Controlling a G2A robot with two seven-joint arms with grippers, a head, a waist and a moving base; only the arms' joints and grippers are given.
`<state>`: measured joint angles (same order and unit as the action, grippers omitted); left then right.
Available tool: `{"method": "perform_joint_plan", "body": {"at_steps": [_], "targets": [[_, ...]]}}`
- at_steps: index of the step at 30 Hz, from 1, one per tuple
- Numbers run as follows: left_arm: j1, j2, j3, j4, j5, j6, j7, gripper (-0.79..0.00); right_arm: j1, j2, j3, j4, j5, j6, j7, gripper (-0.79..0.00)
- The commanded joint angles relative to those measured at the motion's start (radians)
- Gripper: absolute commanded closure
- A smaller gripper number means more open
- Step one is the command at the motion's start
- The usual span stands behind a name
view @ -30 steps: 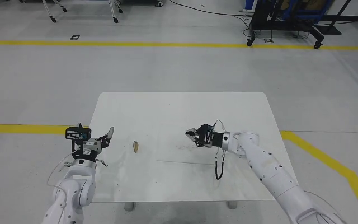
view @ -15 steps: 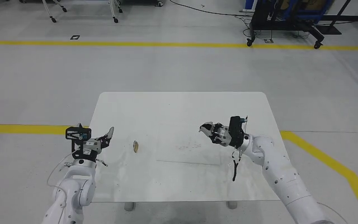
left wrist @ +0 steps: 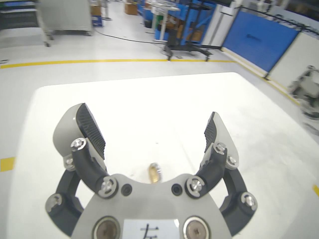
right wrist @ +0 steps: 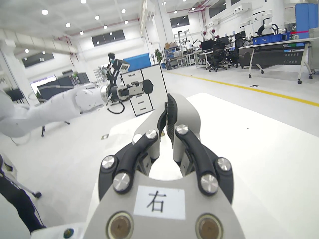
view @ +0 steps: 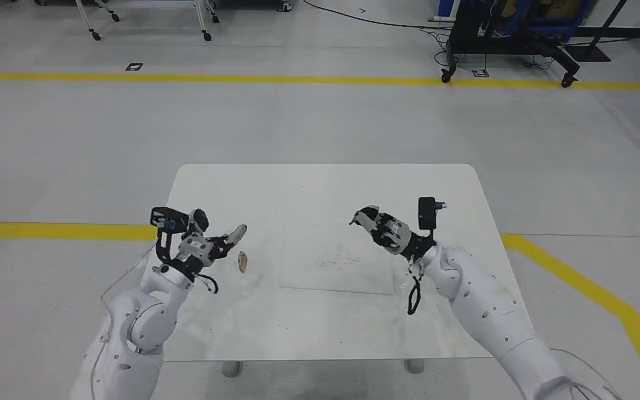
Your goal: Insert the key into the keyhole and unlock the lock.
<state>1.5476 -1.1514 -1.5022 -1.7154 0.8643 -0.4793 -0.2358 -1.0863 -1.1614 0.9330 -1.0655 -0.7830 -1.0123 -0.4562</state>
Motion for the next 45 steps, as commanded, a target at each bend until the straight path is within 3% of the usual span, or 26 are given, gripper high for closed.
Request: {"method": "perform_joint_plan", "body": {"at_steps": [1, 4, 14, 17, 19, 22, 24, 27, 29, 30, 31, 33, 36, 41, 45], "targets": [[-0.039, -0.001, 0.048, -0.015, -0.090, -0.049, -0.121, -0.785, 0.029, -0.001, -0.051, 0.021, 0.154, 0.000, 0.041, 0.000], [-0.094, -0.001, 0.072, -0.027, -0.119, 0.062, -0.273, -0.785, 0.049, 0.002, -0.073, 0.051, 0.284, 0.000, 0.051, 0.000], [-0.088, -0.002, 0.083, -0.018, -0.176, 0.039, -0.271, -0.785, 0.049, 0.002, -0.073, 0.051, 0.284, 0.000, 0.051, 0.000], [-0.115, -0.003, 0.106, 0.071, -0.469, -0.103, -0.350, -0.785, 0.027, -0.002, -0.098, 0.001, 0.365, 0.000, 0.110, 0.000], [-0.174, -0.002, 0.133, 0.168, -0.743, -0.156, -0.495, -0.785, 0.028, -0.006, -0.118, -0.006, 0.453, 0.000, 0.167, 0.000], [-0.289, -0.001, 0.182, 0.305, -1.136, -0.123, -0.780, -0.785, 0.040, -0.013, -0.158, -0.004, 0.600, 0.000, 0.282, 0.000], [-0.357, -0.002, 0.197, 0.391, -1.258, -0.118, -0.898, -0.785, 0.049, -0.020, -0.182, 0.013, 0.679, 0.000, 0.351, 0.000], [-0.426, -0.009, 0.236, 0.483, -1.265, -0.165, -0.937, -0.782, 0.058, -0.030, -0.210, 0.020, 0.826, 0.000, 0.444, 0.000], [-0.455, -0.015, 0.269, 0.517, -1.252, -0.177, -0.928, -0.723, 0.067, -0.033, -0.213, 0.031, 0.899, 0.000, 0.509, 0.000], [-0.468, -0.018, 0.286, 0.532, -1.254, -0.173, -0.932, -0.686, 0.070, -0.035, -0.214, 0.038, 0.926, 0.000, 0.537, 0.000], [-0.483, -0.020, 0.301, 0.546, -1.262, -0.166, -0.939, -0.560, 0.074, -0.036, -0.213, 0.051, 0.939, 0.000, 0.561, 0.000], [-0.507, -0.023, 0.322, 0.568, -1.258, -0.167, -0.938, -0.474, 0.077, -0.042, -0.216, 0.057, 0.966, 0.000, 0.597, 0.000], [-0.527, -0.024, 0.350, 0.594, -1.230, -0.183, -0.922, -0.459, 0.082, -0.053, -0.220, 0.067, 1.000, 0.000, 0.645, 0.000], [-0.542, -0.025, 0.382, 0.615, -1.230, -0.201, -0.904, -0.366, 0.102, -0.078, -0.224, 0.108, 0.954, 0.000, 0.637, 0.000], [-0.549, -0.023, 0.402, 0.621, -1.215, -0.211, -0.894, -0.366, 0.113, -0.100, -0.230, 0.130, 0.911, 0.000, 0.612, 0.000]]}}
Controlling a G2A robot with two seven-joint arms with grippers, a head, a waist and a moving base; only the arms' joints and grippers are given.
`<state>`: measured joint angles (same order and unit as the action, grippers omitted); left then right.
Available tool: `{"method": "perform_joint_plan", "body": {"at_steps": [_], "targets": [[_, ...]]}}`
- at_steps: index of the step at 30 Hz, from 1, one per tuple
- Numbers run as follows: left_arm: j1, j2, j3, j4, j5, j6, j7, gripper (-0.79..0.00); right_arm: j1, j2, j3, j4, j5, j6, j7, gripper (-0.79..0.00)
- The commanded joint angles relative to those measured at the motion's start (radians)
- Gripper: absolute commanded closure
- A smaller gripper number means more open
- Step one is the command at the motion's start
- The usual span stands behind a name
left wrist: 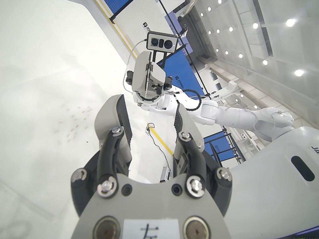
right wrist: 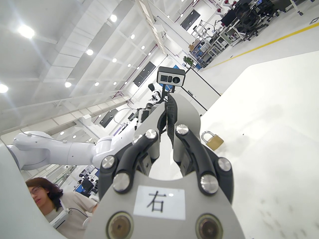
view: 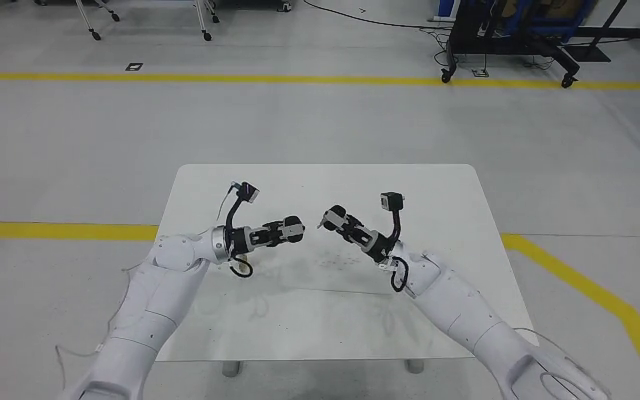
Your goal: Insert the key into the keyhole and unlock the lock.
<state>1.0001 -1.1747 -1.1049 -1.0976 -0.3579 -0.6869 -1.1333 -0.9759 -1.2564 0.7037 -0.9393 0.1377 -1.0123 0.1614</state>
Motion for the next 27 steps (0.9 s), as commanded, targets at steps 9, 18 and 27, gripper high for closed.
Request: {"method": "perform_joint_plan", "body": {"at_steps": [9, 18, 27], "targets": [[-0.022, -0.002, 0.049, 0.029, 0.014, -0.014, 0.015, -0.360, 0.015, -0.036, 0.003, 0.035, -0.085, 0.000, -0.032, 0.000], [-0.037, 0.002, 0.062, 0.054, -0.018, -0.015, 0.015, -0.274, 0.024, -0.062, -0.001, 0.063, -0.123, 0.000, -0.026, 0.000], [-0.048, 0.005, 0.078, 0.066, -0.029, -0.015, 0.016, -0.160, 0.037, -0.079, 0.001, 0.072, -0.116, 0.000, 0.023, 0.000]]}}
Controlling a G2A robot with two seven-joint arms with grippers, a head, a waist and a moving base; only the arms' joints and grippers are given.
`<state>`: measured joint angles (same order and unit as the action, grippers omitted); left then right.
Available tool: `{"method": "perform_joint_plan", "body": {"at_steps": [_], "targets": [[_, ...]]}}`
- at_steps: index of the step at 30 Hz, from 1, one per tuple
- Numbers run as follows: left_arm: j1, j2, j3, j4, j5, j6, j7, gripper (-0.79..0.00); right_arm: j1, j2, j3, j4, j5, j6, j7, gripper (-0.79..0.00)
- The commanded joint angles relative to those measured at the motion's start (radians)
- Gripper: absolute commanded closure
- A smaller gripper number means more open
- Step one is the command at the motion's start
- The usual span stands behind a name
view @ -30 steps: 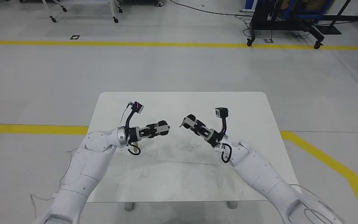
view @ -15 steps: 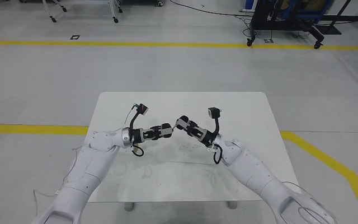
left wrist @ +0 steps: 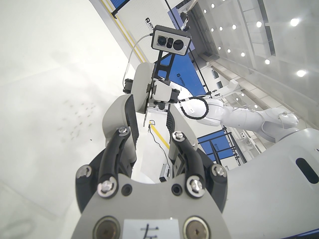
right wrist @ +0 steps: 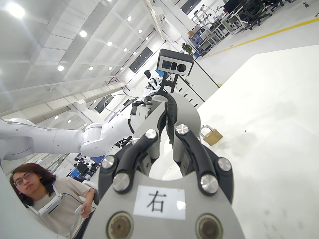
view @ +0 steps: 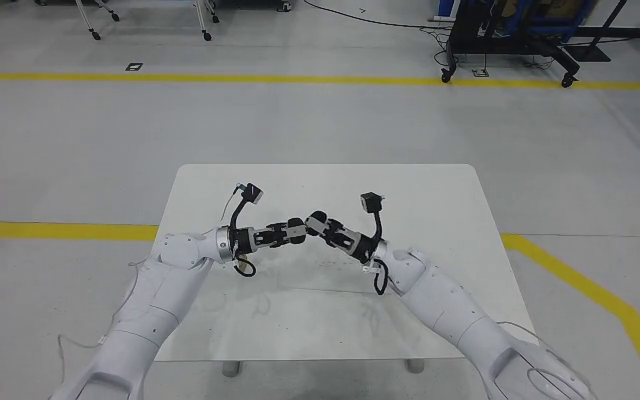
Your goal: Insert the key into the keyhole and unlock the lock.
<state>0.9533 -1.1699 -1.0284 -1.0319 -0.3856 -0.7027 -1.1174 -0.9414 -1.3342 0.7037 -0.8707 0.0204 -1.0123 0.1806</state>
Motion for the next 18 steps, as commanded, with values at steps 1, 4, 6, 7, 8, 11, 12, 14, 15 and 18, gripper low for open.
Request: {"method": "perform_joint_plan", "body": {"at_steps": [1, 4, 6, 7, 8, 11, 12, 14, 15, 18], "targets": [[-0.002, 0.001, 0.003, 0.003, -0.001, 0.000, 0.000, -0.114, 0.004, -0.004, 0.002, 0.005, 0.004, 0.000, 0.007, 0.000], [-0.007, 0.003, 0.006, 0.011, -0.003, 0.000, 0.000, 0.000, 0.007, -0.008, 0.006, 0.011, 0.006, 0.000, 0.015, 0.000], [-0.010, 0.004, 0.006, 0.017, -0.007, 0.000, 0.000, 0.000, 0.006, -0.010, 0.011, 0.011, 0.007, 0.000, 0.017, 0.000], [-0.011, 0.005, 0.006, 0.020, -0.009, 0.000, 0.000, 0.000, 0.005, -0.011, 0.014, 0.011, 0.007, 0.000, 0.018, 0.000], [-0.012, 0.005, 0.007, 0.022, -0.010, -0.001, 0.001, 0.000, 0.004, -0.011, 0.017, 0.011, 0.007, 0.000, 0.019, 0.000], [-0.016, 0.006, 0.009, 0.025, -0.007, -0.006, 0.006, 0.000, -0.001, -0.012, 0.028, 0.010, 0.001, 0.000, 0.022, 0.000], [-0.016, 0.007, 0.008, 0.025, -0.004, -0.011, 0.011, 0.000, -0.003, -0.011, 0.031, 0.009, -0.002, 0.000, 0.023, 0.000], [-0.016, 0.010, 0.004, 0.026, -0.004, -0.017, 0.017, 0.000, -0.009, -0.011, 0.037, 0.005, -0.007, 0.000, 0.024, 0.000], [-0.015, 0.011, 0.002, 0.026, -0.005, -0.019, 0.019, 0.000, -0.012, -0.011, 0.040, 0.004, -0.009, 0.000, 0.025, 0.000], [-0.011, 0.016, -0.004, 0.022, -0.010, -0.025, 0.025, 0.000, -0.020, -0.011, 0.050, -0.005, -0.013, 0.000, 0.029, 0.000]]}}
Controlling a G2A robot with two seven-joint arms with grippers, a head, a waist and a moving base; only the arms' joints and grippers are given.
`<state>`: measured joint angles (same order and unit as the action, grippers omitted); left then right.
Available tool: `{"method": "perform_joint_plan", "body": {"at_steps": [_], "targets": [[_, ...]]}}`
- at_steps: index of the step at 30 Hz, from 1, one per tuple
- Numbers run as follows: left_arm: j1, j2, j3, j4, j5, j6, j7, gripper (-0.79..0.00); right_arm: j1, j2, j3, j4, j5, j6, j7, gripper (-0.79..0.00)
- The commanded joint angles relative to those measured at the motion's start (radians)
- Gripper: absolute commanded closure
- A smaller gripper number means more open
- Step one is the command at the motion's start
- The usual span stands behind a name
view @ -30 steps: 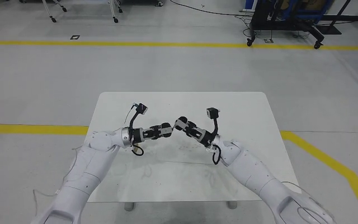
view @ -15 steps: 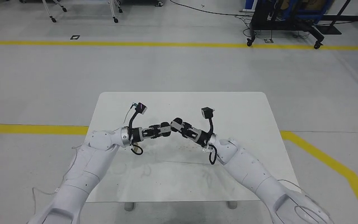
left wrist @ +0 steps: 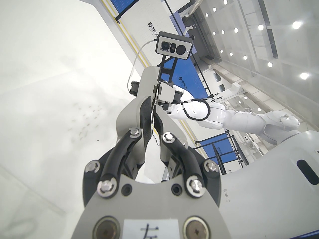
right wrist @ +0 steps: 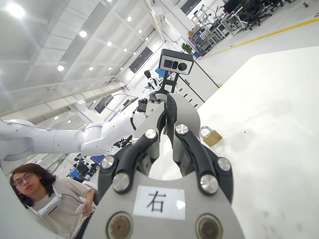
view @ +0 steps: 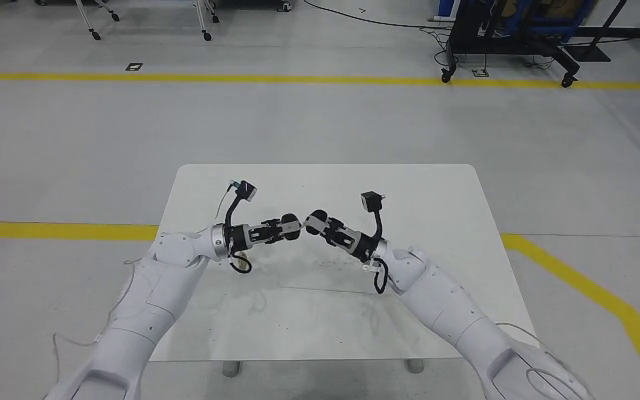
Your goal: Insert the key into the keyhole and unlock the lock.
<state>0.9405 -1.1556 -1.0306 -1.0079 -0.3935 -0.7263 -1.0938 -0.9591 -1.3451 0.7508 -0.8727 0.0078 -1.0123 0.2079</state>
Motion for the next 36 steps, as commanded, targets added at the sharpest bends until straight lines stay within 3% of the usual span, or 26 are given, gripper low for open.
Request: {"method": "perform_joint_plan", "body": {"at_steps": [1, 2, 3, 16, 26, 32, 35, 36], "targets": [[0.003, 0.003, -0.003, -0.004, -0.002, -0.003, 0.003, 0.000, -0.006, 0.001, 0.007, -0.007, -0.001, 0.000, 0.002, -0.022], [0.005, 0.005, -0.005, -0.005, -0.003, -0.004, 0.004, 0.000, -0.009, 0.001, 0.011, -0.010, -0.003, 0.000, 0.004, -0.286], [0.007, 0.006, -0.006, -0.008, -0.004, -0.005, 0.006, 0.000, -0.013, 0.002, 0.014, -0.012, -0.003, 0.000, 0.006, -0.785], [0.030, 0.032, -0.028, -0.043, -0.023, -0.005, 0.005, 0.000, -0.049, 0.008, 0.044, -0.067, 0.020, 0.000, 0.033, -0.785], [0.009, 0.069, -0.023, -0.071, 0.004, 0.078, -0.078, 0.000, -0.052, 0.009, 0.044, -0.072, 0.015, 0.012, 0.036, -0.785], [-0.011, 0.084, 0.023, -0.081, 0.061, 0.106, -0.106, 0.000, -0.005, 0.041, 0.051, -0.064, -0.013, 0.194, 0.348, -0.785], [-0.020, 0.090, 0.054, -0.088, 0.086, 0.118, -0.118, 0.000, -0.004, 0.055, 0.067, -0.086, 0.039, 0.207, 0.468, -0.785], [-0.023, 0.092, 0.064, -0.091, 0.093, 0.122, -0.122, 0.000, -0.006, 0.060, 0.074, -0.092, 0.062, 0.204, 0.500, -0.656]]}}
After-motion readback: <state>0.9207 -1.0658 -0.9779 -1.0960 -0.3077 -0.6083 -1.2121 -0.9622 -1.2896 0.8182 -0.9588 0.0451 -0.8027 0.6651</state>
